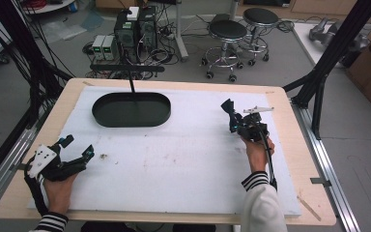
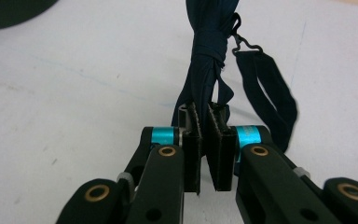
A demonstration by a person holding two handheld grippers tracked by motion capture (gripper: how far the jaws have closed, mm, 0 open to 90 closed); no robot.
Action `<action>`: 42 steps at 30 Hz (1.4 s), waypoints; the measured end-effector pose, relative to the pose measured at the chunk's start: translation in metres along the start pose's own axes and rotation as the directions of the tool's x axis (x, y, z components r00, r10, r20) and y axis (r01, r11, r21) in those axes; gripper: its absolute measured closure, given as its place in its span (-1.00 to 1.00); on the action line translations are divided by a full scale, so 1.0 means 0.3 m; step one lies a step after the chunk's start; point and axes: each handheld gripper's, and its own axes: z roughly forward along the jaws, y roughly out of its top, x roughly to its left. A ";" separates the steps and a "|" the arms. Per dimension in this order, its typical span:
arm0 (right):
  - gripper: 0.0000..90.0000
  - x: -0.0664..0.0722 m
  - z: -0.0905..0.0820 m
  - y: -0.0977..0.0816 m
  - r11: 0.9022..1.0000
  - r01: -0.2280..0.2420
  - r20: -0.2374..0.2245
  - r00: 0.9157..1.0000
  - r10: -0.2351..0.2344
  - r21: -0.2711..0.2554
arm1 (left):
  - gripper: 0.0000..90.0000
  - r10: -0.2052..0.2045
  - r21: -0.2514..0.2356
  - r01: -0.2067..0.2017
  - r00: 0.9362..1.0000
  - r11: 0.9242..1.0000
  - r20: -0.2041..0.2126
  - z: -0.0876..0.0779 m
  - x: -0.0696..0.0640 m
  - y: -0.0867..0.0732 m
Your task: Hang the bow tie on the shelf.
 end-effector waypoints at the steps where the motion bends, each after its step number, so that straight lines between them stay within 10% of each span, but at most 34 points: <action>1: 0.89 0.001 -0.004 0.001 1.000 -0.002 0.003 1.000 0.002 -0.014 | -0.67 0.000 0.000 0.000 1.000 1.000 0.000 0.000 0.000 0.000; 14: 0.89 0.023 -0.056 0.021 0.974 -0.051 -0.025 0.999 0.047 -0.220 | -0.67 0.001 0.001 -0.001 1.000 1.000 0.000 0.000 0.000 0.000; 42: 0.89 0.110 -0.063 0.092 0.919 -0.101 -0.107 0.992 0.065 -0.382 | -0.67 0.002 0.001 -0.002 1.000 1.000 -0.001 0.000 0.000 0.000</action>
